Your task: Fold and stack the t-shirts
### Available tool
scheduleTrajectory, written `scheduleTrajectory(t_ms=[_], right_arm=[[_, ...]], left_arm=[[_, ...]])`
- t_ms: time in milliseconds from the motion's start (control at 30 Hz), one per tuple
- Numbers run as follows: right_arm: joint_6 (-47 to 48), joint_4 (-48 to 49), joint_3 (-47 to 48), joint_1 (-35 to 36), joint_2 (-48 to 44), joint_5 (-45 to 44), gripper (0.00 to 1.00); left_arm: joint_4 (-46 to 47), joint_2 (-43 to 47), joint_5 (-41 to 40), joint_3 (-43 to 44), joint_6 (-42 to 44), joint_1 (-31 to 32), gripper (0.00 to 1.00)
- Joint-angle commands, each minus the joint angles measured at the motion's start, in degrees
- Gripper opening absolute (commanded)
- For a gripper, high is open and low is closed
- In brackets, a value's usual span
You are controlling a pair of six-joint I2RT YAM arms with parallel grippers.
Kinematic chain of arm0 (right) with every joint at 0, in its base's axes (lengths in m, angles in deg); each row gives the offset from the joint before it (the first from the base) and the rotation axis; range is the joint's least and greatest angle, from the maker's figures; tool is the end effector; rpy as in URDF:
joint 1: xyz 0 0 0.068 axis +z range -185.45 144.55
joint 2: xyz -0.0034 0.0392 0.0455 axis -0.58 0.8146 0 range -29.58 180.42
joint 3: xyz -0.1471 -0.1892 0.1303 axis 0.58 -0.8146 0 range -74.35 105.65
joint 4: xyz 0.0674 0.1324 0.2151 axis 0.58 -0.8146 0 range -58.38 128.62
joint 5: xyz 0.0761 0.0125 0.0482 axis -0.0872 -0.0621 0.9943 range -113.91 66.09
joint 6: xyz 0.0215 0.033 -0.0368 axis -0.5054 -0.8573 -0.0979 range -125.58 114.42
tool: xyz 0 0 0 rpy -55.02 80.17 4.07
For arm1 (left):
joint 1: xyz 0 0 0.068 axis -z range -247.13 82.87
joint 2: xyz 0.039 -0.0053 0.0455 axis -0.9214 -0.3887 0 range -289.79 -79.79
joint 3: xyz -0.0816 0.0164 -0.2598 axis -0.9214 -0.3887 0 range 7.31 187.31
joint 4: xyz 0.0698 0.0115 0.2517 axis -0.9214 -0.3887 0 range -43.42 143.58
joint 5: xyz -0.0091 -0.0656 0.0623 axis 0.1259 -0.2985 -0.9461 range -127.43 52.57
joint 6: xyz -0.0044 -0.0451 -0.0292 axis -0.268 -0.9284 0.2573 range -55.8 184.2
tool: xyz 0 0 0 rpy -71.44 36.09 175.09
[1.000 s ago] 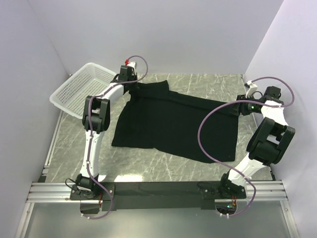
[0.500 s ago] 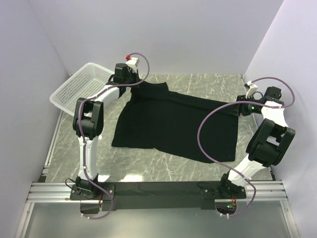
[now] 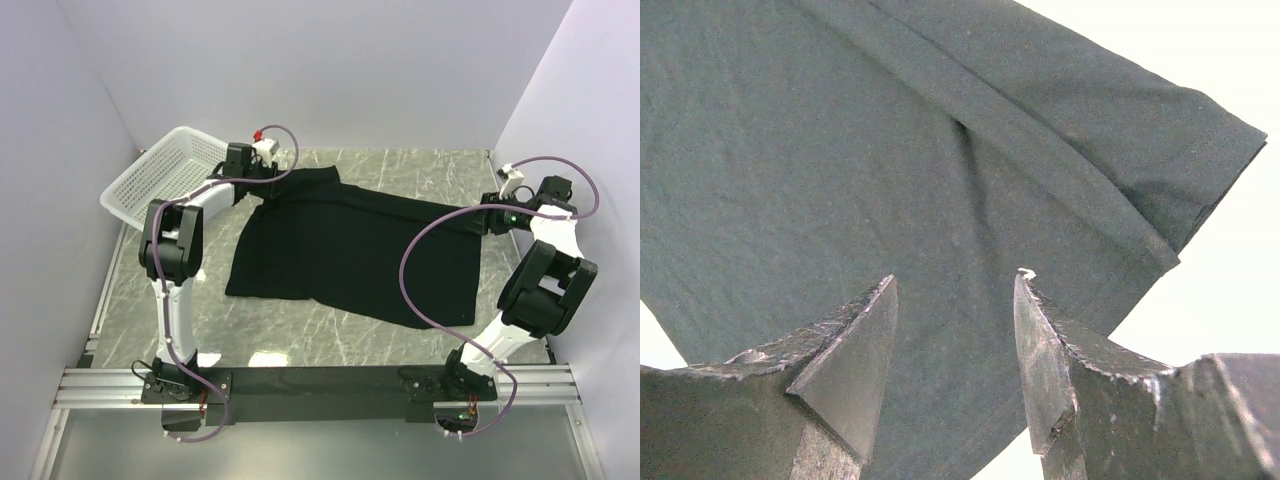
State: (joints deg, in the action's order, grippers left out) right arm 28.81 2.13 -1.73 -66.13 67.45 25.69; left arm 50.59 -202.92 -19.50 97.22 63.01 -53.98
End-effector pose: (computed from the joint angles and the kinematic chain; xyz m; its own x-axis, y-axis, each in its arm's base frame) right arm 0.3125 -0.1540 0.2440 -0.6271 -0.0537 -0.7771 -0.4144 0.8677 0.2745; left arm 0.4739 -0.1219 0.1868 -0.5846 0.1163 -0.8030 0.4462 0.8726 -0.1985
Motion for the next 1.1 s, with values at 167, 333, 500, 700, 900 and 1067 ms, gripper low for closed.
scheduleTrajectory(t_ms=[167,333,500,700,900,1067], right_arm=[[0.76,-0.34,-0.81,-0.44,-3.17,1.46,0.57],[0.50,-0.34,-0.46,-0.35,-2.64,1.72,0.57],[0.24,0.10,-0.55,-0.44,-2.55,1.99,0.57],[0.50,-0.07,-0.73,-0.44,-2.38,1.73,0.57],[0.41,-0.25,-0.55,-0.52,-2.37,1.72,0.57],[0.41,-0.25,-0.64,-0.52,-2.29,1.55,0.57]], left_arm=[[2.54,9.39,-5.44,-4.13,-1.44,-0.75,0.74],[-0.17,6.25,-7.47,5.35,-6.97,-0.93,0.77],[-4.75,-1.75,-5.45,16.51,-11.46,-0.93,0.76],[-7.48,-9.58,-5.02,25.31,-17.34,-0.93,0.72],[-8.18,-13.01,-3.87,28.22,-19.20,-0.93,0.65],[-7.13,-11.78,-3.78,25.41,-18.85,-0.93,0.62]])
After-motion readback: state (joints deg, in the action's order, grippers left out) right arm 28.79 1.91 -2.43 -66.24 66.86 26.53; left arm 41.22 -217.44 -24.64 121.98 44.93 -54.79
